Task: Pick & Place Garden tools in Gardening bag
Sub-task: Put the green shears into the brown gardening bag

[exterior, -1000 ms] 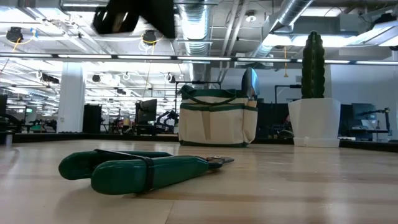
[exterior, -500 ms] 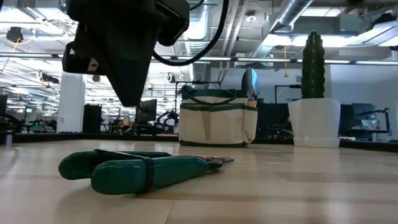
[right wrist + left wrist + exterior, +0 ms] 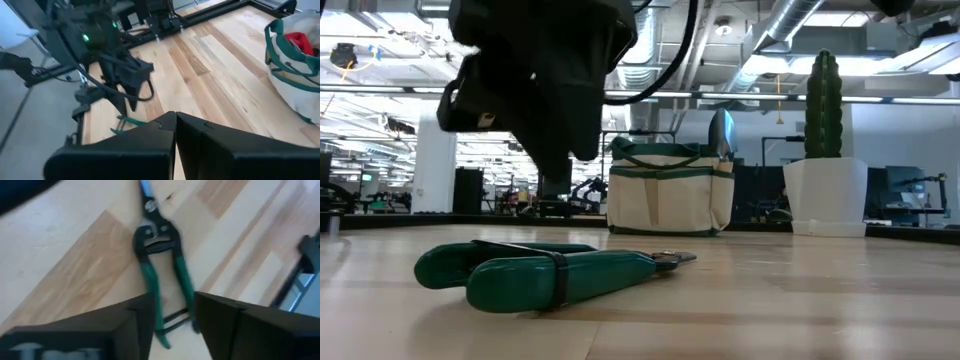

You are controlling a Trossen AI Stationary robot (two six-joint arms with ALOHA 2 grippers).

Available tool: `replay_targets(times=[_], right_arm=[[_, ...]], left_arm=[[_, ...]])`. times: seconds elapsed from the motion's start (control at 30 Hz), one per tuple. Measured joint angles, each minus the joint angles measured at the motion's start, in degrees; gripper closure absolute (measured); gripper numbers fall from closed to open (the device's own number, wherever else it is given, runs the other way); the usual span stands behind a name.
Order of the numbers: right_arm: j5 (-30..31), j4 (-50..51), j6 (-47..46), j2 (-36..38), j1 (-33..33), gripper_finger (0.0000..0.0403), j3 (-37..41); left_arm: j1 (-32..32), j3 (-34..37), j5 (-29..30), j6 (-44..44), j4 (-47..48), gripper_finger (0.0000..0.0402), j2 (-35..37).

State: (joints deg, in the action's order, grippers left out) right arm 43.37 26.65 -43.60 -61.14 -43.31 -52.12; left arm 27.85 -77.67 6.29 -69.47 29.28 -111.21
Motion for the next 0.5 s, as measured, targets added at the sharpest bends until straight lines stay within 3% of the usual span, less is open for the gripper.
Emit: replay_targets(times=[0.23, 0.5], right_arm=[[0.03, -0.54, 0.01, 1.2, 0.0, 0.0403, -0.02], [0.25, -0.49, 0.66, 1.27, 0.72, 0.0403, -0.02]], left_arm=[[0.05, 3.67, -0.59, -1.77, -0.46, 0.0231, 0.01], [0.36, 5.57, -2.08, -2.89, -5.67, 0.0228, 0.0]])
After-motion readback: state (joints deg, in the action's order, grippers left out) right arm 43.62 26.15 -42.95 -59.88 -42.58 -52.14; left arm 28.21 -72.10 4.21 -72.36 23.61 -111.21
